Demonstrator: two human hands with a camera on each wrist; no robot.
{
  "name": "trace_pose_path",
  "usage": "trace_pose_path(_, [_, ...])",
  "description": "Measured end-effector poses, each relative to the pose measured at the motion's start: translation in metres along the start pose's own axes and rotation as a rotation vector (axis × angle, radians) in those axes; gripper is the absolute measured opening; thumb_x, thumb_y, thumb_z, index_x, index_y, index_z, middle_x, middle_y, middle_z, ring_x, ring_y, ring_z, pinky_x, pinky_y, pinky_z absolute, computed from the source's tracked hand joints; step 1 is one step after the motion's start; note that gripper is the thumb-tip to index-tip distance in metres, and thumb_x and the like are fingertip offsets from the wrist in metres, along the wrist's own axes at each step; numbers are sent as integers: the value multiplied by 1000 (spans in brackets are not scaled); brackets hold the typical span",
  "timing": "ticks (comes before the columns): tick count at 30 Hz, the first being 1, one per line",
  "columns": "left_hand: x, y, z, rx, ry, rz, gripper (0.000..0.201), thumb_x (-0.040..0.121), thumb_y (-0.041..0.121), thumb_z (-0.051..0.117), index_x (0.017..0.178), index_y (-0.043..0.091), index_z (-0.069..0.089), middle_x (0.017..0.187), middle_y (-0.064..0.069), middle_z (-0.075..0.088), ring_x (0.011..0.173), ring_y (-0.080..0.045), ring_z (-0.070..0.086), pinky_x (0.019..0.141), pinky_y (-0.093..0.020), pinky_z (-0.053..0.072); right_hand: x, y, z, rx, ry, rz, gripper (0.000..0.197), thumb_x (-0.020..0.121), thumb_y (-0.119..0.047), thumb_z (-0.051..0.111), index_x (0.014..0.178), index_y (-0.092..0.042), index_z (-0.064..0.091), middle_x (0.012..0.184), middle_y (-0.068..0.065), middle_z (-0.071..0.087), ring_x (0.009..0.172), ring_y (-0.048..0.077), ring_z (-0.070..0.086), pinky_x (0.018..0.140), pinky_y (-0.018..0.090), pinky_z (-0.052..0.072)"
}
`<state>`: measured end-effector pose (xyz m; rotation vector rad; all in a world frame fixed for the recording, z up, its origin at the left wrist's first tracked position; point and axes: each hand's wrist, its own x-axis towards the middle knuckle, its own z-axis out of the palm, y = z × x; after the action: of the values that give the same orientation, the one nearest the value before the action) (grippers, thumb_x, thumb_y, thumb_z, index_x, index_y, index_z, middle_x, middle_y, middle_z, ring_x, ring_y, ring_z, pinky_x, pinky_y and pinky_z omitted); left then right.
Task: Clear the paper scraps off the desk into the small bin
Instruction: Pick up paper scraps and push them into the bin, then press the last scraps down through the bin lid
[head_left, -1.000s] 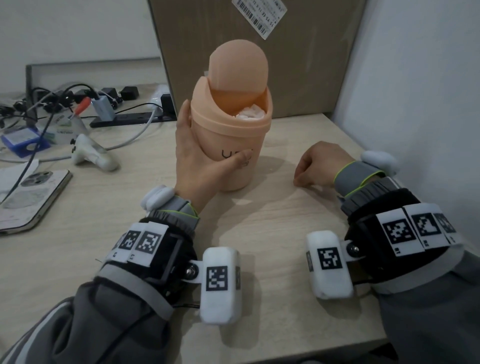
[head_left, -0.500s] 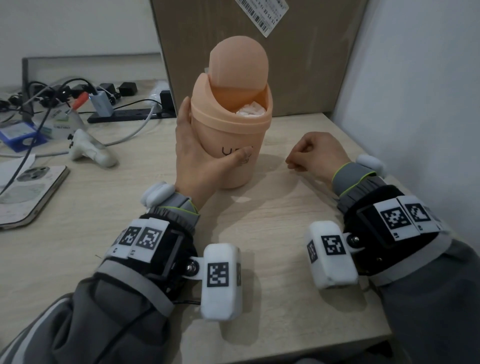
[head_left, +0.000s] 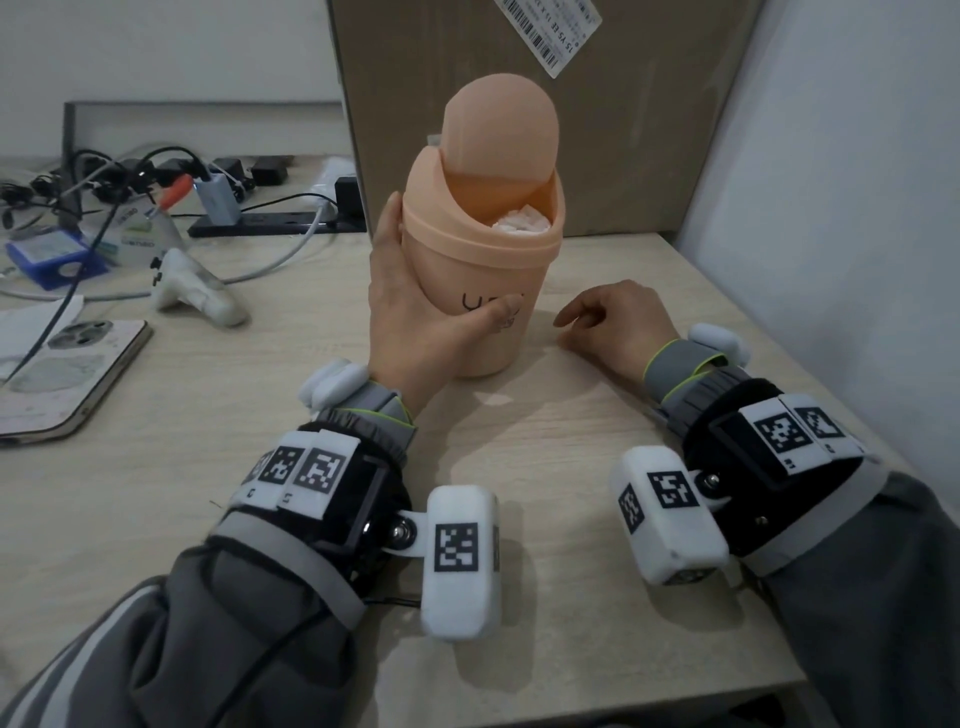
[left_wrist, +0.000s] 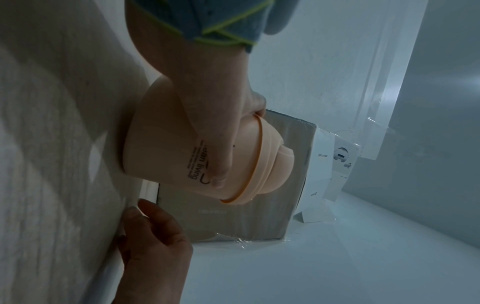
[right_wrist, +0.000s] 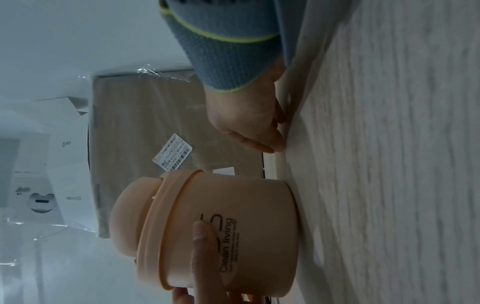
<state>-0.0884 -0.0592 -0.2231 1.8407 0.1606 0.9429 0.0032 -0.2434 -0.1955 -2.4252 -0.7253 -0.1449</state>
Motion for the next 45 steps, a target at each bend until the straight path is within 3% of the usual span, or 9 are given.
trace_pose_path(6, [0, -1, 0, 5, 6, 0, 130, 56, 54, 94, 157, 37, 14, 159, 2, 39, 147, -18, 43, 119, -49, 41, 4, -4, 5, -44, -54, -14, 15, 80, -19, 70, 93, -13, 75, 97, 7, 73, 94, 20, 62, 65, 12, 28])
trace_pose_path(18, [-1, 3, 1, 0, 8, -2, 133, 55, 53, 92, 160, 28, 15, 158, 0, 39, 147, -19, 42, 120, -49, 40, 9, -1, 6, -177, -120, 41, 16, 88, -10, 57, 94, -6, 72, 106, 14, 69, 102, 30, 60, 81, 28, 42])
trace_pose_path(22, [-1, 3, 0, 2, 3, -3, 132, 55, 55, 93, 159, 32, 15, 159, 1, 38, 147, -18, 42, 120, -49, 40, 8, -4, -6, 43, 163, 48, 14, 88, -11, 58, 91, -7, 71, 98, 9, 70, 96, 24, 60, 78, 24, 39])
trace_pose_path(25, [-1, 5, 0, 4, -2, 9, 131, 55, 54, 94, 158, 34, 15, 159, 2, 38, 147, -18, 42, 120, -49, 40, 5, -16, -23, 307, 387, -70, 10, 86, -13, 60, 89, -7, 68, 80, -1, 62, 69, 2, 54, 63, 11, 37])
trace_pose_path(27, [-2, 7, -1, 18, -12, 18, 132, 55, 55, 93, 159, 33, 14, 160, 3, 37, 147, -18, 42, 120, -49, 40, 0, -24, -32, 434, 477, -188, 8, 85, -11, 60, 87, -7, 66, 77, -6, 59, 66, -6, 53, 65, 5, 38])
trace_pose_path(33, [-7, 17, 1, 58, -76, 75, 133, 56, 53, 90, 160, 29, 11, 160, 1, 36, 147, -18, 41, 121, -48, 38, -13, -46, -39, 567, 491, -398, 6, 85, -9, 61, 84, -14, 62, 76, -8, 60, 69, -5, 55, 69, 8, 42])
trace_pose_path(38, [-7, 17, 4, 36, -109, 93, 131, 56, 52, 91, 158, 34, 12, 159, -1, 39, 147, -17, 43, 121, -48, 38, -12, -48, -33, 377, 434, -493, 14, 83, -19, 62, 84, -11, 73, 80, -8, 64, 71, -4, 50, 73, 8, 39])
trace_pose_path(42, [-7, 16, 3, 24, -109, 88, 132, 56, 51, 93, 159, 32, 12, 159, 0, 39, 147, -17, 43, 120, -48, 40, -14, -46, -34, 198, 363, -484, 34, 93, -33, 42, 87, -19, 73, 76, -14, 61, 83, 4, 48, 85, 38, 39])
trace_pose_path(45, [-7, 17, 3, 16, -113, 83, 132, 57, 47, 92, 160, 27, 12, 160, 0, 37, 147, -17, 43, 121, -47, 40, -16, -48, -34, 184, 361, -487, 45, 95, -34, 29, 91, -25, 73, 84, -15, 65, 86, 3, 51, 90, 41, 34])
